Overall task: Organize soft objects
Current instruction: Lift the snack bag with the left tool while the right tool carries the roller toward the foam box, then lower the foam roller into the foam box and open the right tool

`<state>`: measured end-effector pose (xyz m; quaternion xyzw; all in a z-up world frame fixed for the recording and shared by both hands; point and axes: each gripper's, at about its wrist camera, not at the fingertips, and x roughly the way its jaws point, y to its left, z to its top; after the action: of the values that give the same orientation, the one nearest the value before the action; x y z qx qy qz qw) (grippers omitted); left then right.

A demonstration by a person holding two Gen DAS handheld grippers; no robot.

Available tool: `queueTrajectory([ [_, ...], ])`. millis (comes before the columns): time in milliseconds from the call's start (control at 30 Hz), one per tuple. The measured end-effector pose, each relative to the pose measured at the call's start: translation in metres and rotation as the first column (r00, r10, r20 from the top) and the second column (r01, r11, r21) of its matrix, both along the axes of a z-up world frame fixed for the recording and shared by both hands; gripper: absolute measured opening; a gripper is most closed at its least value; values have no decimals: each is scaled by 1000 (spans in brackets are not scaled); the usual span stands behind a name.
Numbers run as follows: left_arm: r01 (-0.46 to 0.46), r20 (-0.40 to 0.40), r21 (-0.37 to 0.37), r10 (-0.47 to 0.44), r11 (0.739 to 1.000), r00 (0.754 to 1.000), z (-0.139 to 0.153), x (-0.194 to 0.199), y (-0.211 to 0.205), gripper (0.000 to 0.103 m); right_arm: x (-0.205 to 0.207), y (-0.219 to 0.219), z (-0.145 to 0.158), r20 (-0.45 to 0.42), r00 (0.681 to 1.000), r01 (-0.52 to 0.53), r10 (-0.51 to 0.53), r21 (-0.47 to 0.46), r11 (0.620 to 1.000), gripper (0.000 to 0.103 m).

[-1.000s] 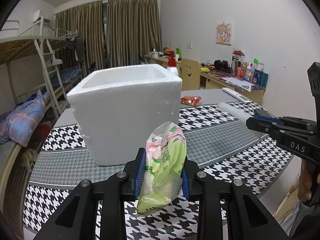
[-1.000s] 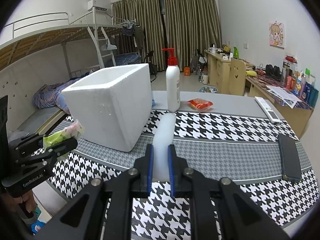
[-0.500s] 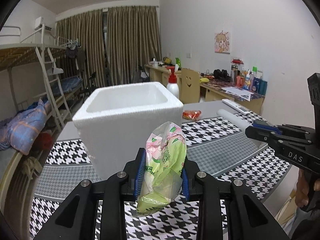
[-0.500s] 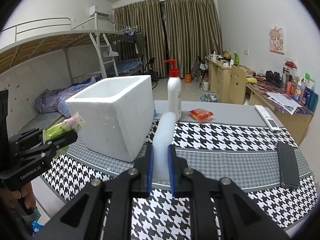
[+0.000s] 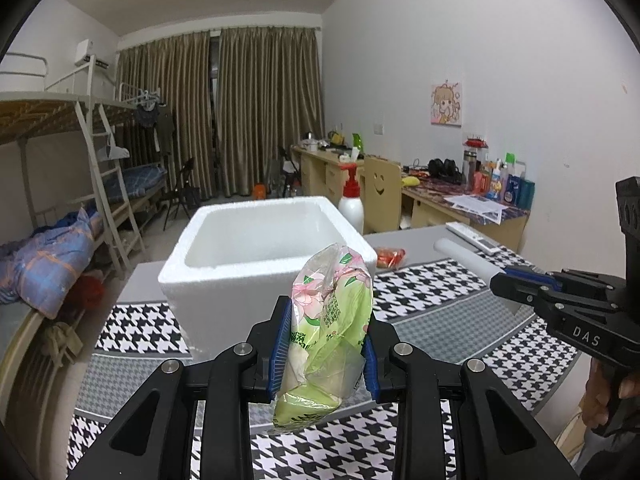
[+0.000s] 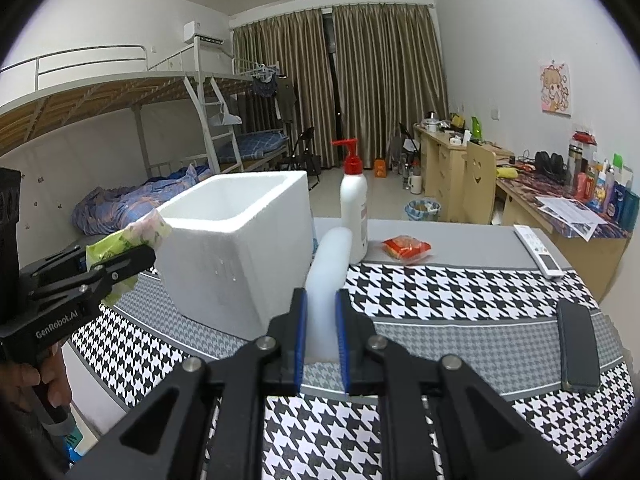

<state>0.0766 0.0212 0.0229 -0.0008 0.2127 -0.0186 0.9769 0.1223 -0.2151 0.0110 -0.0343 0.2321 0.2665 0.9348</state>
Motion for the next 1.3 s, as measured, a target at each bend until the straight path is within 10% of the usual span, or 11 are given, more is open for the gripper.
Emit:
queueTrajectory([
  [1300,-102,89,-16,103,995,991,26,17,49,33,20,48,40,76,994,-82,82,4,997,17],
])
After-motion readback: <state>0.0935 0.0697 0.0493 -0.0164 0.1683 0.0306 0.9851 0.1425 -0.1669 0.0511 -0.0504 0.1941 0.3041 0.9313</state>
